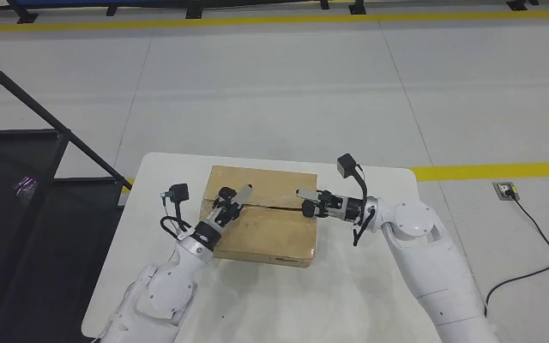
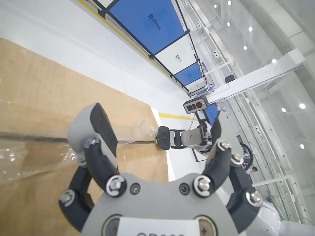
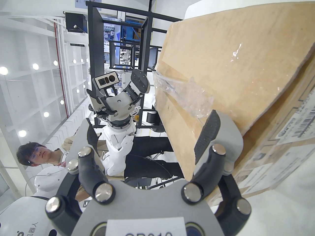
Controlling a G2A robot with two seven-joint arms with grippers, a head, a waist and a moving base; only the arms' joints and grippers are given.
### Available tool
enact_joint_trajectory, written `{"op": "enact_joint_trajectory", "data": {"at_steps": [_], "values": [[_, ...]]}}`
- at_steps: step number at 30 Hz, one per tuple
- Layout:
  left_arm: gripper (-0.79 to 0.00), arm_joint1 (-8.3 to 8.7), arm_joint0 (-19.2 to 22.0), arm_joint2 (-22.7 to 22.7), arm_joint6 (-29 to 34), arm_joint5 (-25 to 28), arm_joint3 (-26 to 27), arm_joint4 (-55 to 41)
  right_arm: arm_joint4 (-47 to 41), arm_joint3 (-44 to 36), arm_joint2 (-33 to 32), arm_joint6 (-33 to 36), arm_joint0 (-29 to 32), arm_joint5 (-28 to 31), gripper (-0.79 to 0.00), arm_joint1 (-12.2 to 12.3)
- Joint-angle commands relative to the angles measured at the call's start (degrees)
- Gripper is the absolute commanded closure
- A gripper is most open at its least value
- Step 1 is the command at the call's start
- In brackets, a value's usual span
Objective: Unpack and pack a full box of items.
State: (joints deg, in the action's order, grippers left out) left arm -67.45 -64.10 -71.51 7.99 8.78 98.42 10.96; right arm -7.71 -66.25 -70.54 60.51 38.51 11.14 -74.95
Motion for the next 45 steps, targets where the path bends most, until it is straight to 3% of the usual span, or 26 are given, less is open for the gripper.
{"op": "enact_joint_trajectory", "data": {"at_steps": [1,7,15,20,32,45], "values": [[-0.785,0.23,-1.1,-2.4,0.8,0.3,1.7,-1.8,0.3,-0.8,-0.2,-0.2,0.1,-0.4,-0.785,0.2],[-0.785,1.31,-4.7,-11.7,5.9,1.2,4.1,-7.7,0.9,-2.6,-0.3,-0.3,0.0,-1.5,-0.785,0.6],[-0.785,2.74,-7.2,-19.9,20.0,3.9,-0.8,-14.4,0.3,-4.0,1.9,0.4,-2.3,-2.6,-0.785,0.5],[-0.785,2.98,-5.7,-19.4,25.0,4.3,-3.8,-16.3,-0.5,0.1,5.8,0.0,-6.0,-3.5,-0.785,-0.5],[-0.785,2.53,-0.2,-14.5,26.7,2.4,-10.0,-18.9,-2.3,12.6,14.2,-1.7,-13.2,-2.2,-0.785,-3.6],[-0.785,3.15,-1.4,-19.4,25.3,2.4,-12.4,-22.8,-3.2,17.9,18.2,-3.9,-16.2,-1.0,-0.785,-5.8]]}}
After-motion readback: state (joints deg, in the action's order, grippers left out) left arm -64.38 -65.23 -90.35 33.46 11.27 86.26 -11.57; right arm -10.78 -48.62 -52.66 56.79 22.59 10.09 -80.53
